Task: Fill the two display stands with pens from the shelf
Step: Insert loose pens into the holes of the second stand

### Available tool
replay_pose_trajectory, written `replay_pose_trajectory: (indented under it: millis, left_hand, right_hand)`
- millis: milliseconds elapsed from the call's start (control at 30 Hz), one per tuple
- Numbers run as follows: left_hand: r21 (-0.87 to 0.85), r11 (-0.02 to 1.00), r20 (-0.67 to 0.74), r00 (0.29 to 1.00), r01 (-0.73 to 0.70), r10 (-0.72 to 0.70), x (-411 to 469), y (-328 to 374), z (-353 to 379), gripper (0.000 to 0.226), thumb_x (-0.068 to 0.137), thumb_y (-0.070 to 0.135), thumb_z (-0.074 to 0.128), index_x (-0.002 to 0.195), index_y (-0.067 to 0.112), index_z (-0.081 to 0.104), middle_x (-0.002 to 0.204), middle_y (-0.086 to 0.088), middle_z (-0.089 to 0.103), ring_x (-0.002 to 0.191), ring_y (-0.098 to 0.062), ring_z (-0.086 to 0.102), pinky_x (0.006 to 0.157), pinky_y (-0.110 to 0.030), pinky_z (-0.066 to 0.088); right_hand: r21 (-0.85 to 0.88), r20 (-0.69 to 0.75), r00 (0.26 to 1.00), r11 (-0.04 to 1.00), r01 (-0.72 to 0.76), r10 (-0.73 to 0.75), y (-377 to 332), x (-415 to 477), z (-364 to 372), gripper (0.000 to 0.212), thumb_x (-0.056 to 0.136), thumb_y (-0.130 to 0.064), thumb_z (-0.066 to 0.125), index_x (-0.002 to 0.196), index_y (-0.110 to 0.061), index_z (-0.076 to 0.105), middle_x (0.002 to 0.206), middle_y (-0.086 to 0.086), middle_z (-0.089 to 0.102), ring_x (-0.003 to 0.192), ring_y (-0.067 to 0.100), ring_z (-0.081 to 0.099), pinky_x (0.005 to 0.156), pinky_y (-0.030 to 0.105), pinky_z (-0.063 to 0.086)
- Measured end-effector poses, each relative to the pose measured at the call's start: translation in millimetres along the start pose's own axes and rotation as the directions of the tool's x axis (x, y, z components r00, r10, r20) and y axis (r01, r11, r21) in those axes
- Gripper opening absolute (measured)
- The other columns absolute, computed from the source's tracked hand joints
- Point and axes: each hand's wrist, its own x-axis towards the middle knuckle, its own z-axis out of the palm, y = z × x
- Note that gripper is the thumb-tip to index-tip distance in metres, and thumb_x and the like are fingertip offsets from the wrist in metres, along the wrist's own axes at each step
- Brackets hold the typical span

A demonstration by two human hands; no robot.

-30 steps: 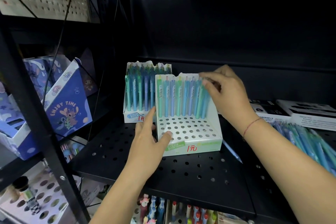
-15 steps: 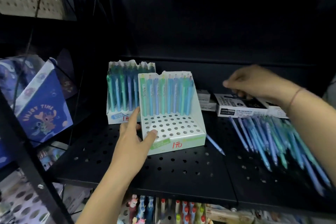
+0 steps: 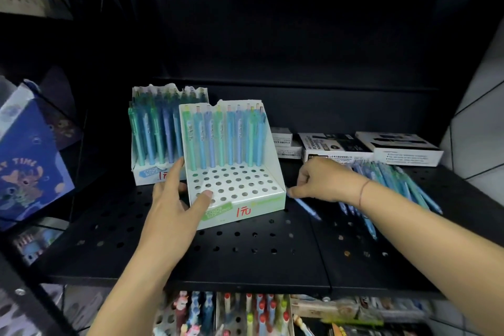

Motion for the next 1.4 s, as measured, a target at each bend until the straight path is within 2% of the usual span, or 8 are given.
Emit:
replay_pose_trajectory:
  millis: [300,500,667,833,967,1133,1267,1400]
  left_hand:
    - [0.001,1.0,-0.006,1.0,-0.003,0.003,1.7,-4.4,0.5,0.07,0.092,0.038,0.057,0.147,0.048,0.016,0.129,0.006,0.041,0.081,-0.012,0.054,0.066,-0.027,0.042]
    - [0.013,1.0,-0.02,1.0,-0.015,0.015,3.9,-7.9,1.3,0.07,0.091,0.037,0.058,0.147,0.048,0.018,0.127,0.003,0.044,0.079,-0.014,0.056,0.065,-0.03,0.045]
    - [0.004,1.0,-0.018,1.0,-0.015,0.015,3.8,-7.4,1.6,0.07,0.091,0.037,0.058,0.147,0.048,0.018,0.126,0.004,0.044,0.081,-0.016,0.057,0.069,-0.033,0.048]
    - [0.005,1.0,-0.018,1.0,-0.013,0.014,3.5,-6.5,1.7,0.07,0.091,0.036,0.058,0.147,0.047,0.017,0.126,0.004,0.044,0.079,-0.016,0.056,0.067,-0.031,0.046]
    - [0.006,1.0,-0.02,1.0,-0.016,0.016,3.2,-6.3,1.7,0.07,0.092,0.035,0.058,0.148,0.047,0.017,0.125,0.004,0.044,0.079,-0.016,0.056,0.067,-0.031,0.046]
    - [0.001,1.0,-0.015,1.0,-0.012,0.012,3.0,-6.0,1.3,0.07,0.092,0.035,0.058,0.147,0.047,0.017,0.126,0.004,0.045,0.08,-0.017,0.056,0.068,-0.031,0.047]
    - [-0.01,1.0,-0.015,1.0,-0.015,0.015,3.3,-6.2,1.1,0.07,0.091,0.035,0.059,0.146,0.049,0.018,0.125,0.004,0.046,0.081,-0.018,0.058,0.074,-0.037,0.052]
    - [-0.02,1.0,-0.022,1.0,-0.014,0.013,3.2,-6.7,1.6,0.069,0.091,0.035,0.059,0.146,0.048,0.02,0.125,0.003,0.046,0.081,-0.017,0.058,0.072,-0.034,0.05]
  right_hand:
    - [-0.071,0.061,0.993,0.993,-0.096,0.1,28.3,-25.4,-18.6,0.029,0.083,-0.036,0.07,0.075,-0.009,0.071,0.068,0.002,0.067,0.06,0.013,0.056,0.057,0.022,0.044]
    - [0.059,-0.094,0.978,0.982,-0.178,0.183,57.0,-37.5,-46.4,0.025,0.08,-0.04,0.073,0.08,-0.016,0.066,0.072,-0.001,0.067,0.055,0.009,0.056,0.053,0.022,0.041]
    - [-0.003,-0.049,0.972,0.973,-0.231,0.231,61.2,-26.8,-38.2,0.038,0.082,-0.043,0.071,0.102,-0.012,0.063,0.09,-0.001,0.063,0.086,0.018,0.062,0.073,0.028,0.047]
    - [-0.076,-0.022,0.975,0.972,-0.224,0.223,49.8,-13.4,-27.8,0.068,0.083,-0.055,0.063,0.131,-0.008,0.051,0.133,0.008,0.055,0.117,0.024,0.055,0.092,0.031,0.045]
    - [-0.106,0.003,0.973,0.967,-0.231,0.233,38.4,-3.8,-18.8,0.075,0.079,-0.068,0.057,0.121,-0.006,0.052,0.115,0.009,0.061,0.098,0.022,0.059,0.08,0.031,0.048]
    - [-0.083,0.079,0.969,0.97,-0.228,0.234,28.2,7.5,-15.3,0.082,0.079,-0.06,0.065,0.132,-0.002,0.045,0.129,0.011,0.054,0.109,0.025,0.056,0.088,0.029,0.048]
    - [-0.004,0.188,0.954,0.972,-0.237,0.233,26.0,18.6,-17.9,0.071,0.074,-0.05,0.075,0.118,0.002,0.054,0.095,0.013,0.062,0.068,0.02,0.053,0.058,0.024,0.046]
    - [0.02,0.228,0.947,0.972,-0.235,0.225,23.1,22.9,-18.3,0.091,0.073,-0.043,0.078,0.138,0.006,0.038,0.131,0.021,0.054,0.096,0.028,0.061,0.079,0.034,0.055]
